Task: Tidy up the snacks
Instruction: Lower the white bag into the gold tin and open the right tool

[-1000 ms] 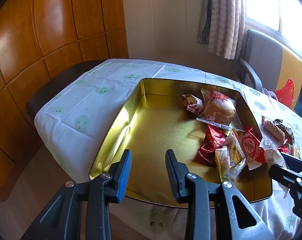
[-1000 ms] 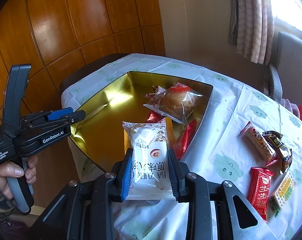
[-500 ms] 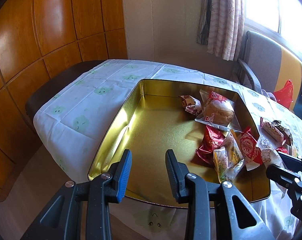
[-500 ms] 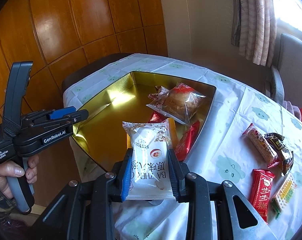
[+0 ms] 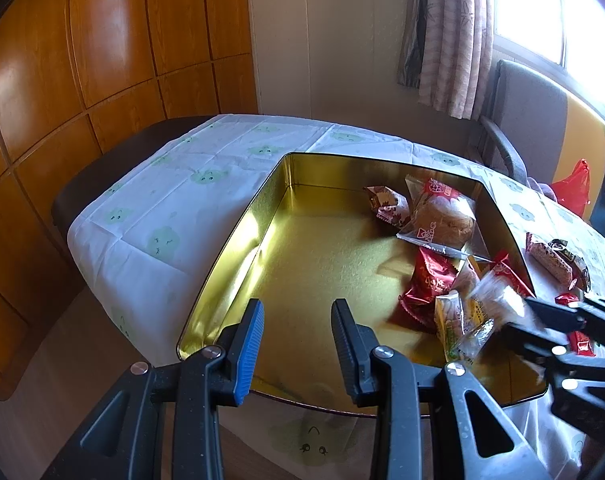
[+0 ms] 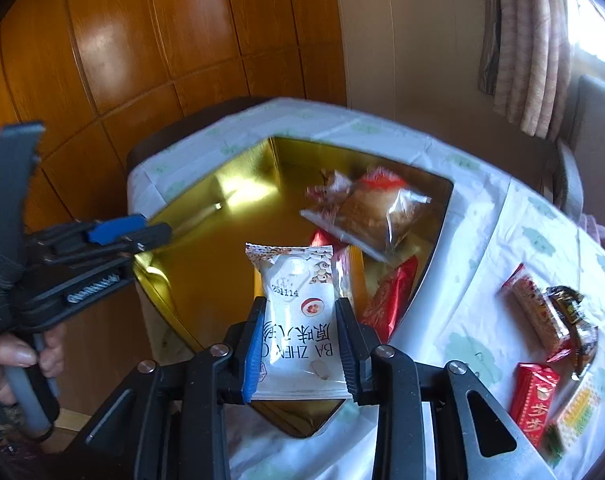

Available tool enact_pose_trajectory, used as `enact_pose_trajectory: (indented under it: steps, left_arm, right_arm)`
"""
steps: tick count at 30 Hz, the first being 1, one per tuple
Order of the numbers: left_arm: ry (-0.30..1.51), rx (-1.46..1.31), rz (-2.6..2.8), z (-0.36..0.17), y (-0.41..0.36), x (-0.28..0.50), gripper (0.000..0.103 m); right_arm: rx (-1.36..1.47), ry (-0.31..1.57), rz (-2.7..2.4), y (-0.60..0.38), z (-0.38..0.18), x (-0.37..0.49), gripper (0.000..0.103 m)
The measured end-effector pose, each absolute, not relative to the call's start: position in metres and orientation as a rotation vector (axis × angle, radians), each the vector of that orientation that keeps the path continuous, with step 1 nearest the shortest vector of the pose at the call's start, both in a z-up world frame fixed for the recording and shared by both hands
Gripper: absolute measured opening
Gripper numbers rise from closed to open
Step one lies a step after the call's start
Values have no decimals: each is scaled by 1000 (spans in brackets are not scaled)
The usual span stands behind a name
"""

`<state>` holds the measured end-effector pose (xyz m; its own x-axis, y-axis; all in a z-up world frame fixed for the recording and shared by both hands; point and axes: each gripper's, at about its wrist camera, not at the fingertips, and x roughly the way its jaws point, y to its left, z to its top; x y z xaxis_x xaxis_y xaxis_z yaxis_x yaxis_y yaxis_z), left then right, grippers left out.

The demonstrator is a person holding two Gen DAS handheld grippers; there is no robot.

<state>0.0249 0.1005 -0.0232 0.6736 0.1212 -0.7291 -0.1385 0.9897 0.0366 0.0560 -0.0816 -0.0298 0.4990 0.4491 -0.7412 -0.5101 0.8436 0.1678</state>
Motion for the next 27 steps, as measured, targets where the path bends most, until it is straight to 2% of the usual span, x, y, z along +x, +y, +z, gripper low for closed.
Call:
enact_pose_trajectory:
  steps: [4, 14, 17, 24, 26, 27]
  left_arm:
    - [825, -21, 146, -26, 101, 26, 35]
    - [824, -20, 139, -26, 99, 25, 35]
    - [827, -20, 134, -26, 98, 25, 35]
    - [821, -22, 131, -24, 97, 24, 35]
    - [818, -20, 129, -23, 96, 23, 35]
    - [817, -19, 128, -23, 95, 22, 35]
  right_arm:
    - [-81, 890, 565, -80, -42, 57, 41]
    - [-121, 897, 609, -74, -46, 52, 38]
    - [-180, 902, 571, -67, -53, 58, 45]
    - [-63, 899, 604, -85, -43, 51, 54]
    - [-66, 896, 602, -85, -42, 49, 52]
    - [-85, 895, 598, -83, -43, 48, 40]
